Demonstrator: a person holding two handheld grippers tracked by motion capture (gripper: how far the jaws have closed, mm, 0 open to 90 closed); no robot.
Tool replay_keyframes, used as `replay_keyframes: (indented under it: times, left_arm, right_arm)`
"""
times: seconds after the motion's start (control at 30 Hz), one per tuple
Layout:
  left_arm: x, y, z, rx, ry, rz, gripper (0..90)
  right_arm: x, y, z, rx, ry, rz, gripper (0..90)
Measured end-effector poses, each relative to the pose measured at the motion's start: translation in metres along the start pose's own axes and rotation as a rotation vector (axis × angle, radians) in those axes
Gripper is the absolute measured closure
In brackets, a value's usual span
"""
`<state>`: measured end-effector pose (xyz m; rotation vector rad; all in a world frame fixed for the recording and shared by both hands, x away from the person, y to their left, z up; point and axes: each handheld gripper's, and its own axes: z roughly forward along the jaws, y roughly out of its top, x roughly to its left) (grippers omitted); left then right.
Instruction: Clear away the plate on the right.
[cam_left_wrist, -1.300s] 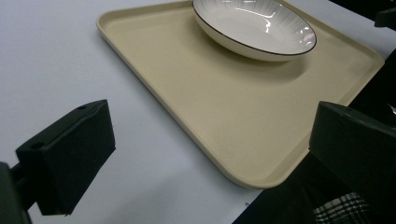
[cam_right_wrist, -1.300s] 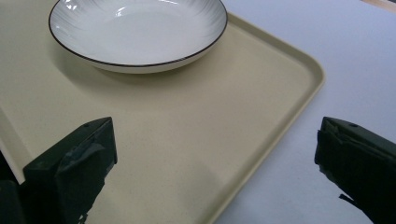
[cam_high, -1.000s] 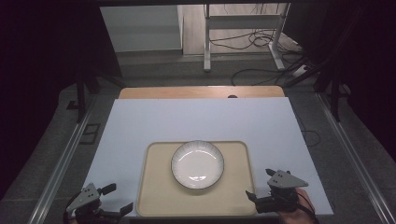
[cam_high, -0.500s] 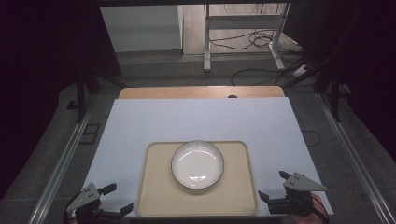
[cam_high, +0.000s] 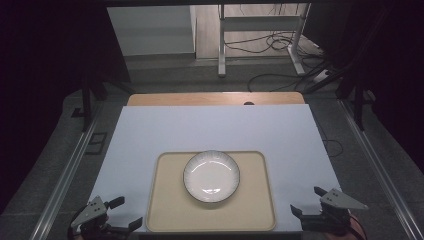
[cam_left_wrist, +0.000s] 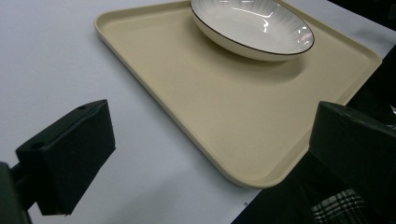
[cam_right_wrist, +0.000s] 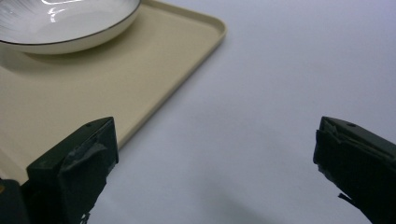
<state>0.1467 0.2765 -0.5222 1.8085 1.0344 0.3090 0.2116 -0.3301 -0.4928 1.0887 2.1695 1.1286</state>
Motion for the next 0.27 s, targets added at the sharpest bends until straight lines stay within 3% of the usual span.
replay_keyframes:
  times: [0.27]
  left_arm:
    - [-0.0003, 0.0009, 0.0011, 0.001, -0.002, 0.0, 0.0]
  right_arm:
    - [-0.0097, -0.0065, -0.0035, -0.003, 0.003, 0.056, 0.5]
